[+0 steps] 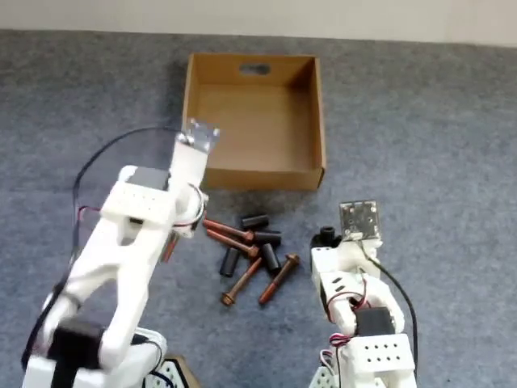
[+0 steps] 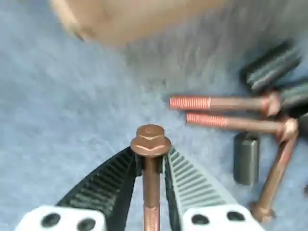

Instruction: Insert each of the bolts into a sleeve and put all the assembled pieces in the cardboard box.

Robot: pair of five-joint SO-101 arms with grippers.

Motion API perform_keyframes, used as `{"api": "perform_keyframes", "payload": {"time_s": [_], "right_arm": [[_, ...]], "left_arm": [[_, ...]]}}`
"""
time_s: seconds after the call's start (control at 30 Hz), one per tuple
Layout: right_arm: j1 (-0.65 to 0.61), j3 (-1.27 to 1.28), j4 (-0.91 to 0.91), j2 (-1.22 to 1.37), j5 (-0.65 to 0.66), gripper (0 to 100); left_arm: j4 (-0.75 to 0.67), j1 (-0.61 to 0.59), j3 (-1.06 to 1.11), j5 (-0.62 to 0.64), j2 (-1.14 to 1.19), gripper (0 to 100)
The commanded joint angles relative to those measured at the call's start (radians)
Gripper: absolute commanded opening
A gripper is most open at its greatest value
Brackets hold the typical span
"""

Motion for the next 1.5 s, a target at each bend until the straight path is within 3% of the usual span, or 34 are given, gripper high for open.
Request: {"api": "perform_keyframes", "payload": {"time_s": [0.0,0.1,0.2,0.3,0.4,0.53,0.87,1.17,1.47], "right_arm": [[-0.107,-0.133,-0.021,-0.016,0.015,0.9],[-0.185,-0.191,-0.096,-0.013,0.015,0.9],[-0.234,-0.165,-0.311,-0.007,0.009,0.9],[-0.263,-0.116,-0.519,-0.007,0.009,0.9],[-0.272,-0.073,-0.618,-0.007,0.008,0.9],[-0.272,-0.035,-0.639,-0.008,0.006,0.8],[-0.269,0.018,-0.639,-0.013,0.006,0.8],[-0.269,0.022,-0.639,-0.015,0.006,0.8],[-0.269,0.022,-0.639,-0.015,0.006,0.7]], "left_arm": [[-0.058,0.008,-0.047,0.028,-0.228,5],[-0.104,0.007,-0.048,0.161,-0.372,5],[-0.143,0.008,-0.048,0.267,-0.481,5],[-0.221,0.022,-0.048,0.287,-0.541,5],[-0.315,0.084,-0.047,0.279,-0.562,5],[-0.382,0.17,-0.047,0.279,-0.575,5],[-0.397,0.303,0.015,0.284,-0.665,5],[-0.766,0.417,0.206,0.285,-0.67,1],[-0.799,0.432,0.237,0.285,-0.67,1]]}}
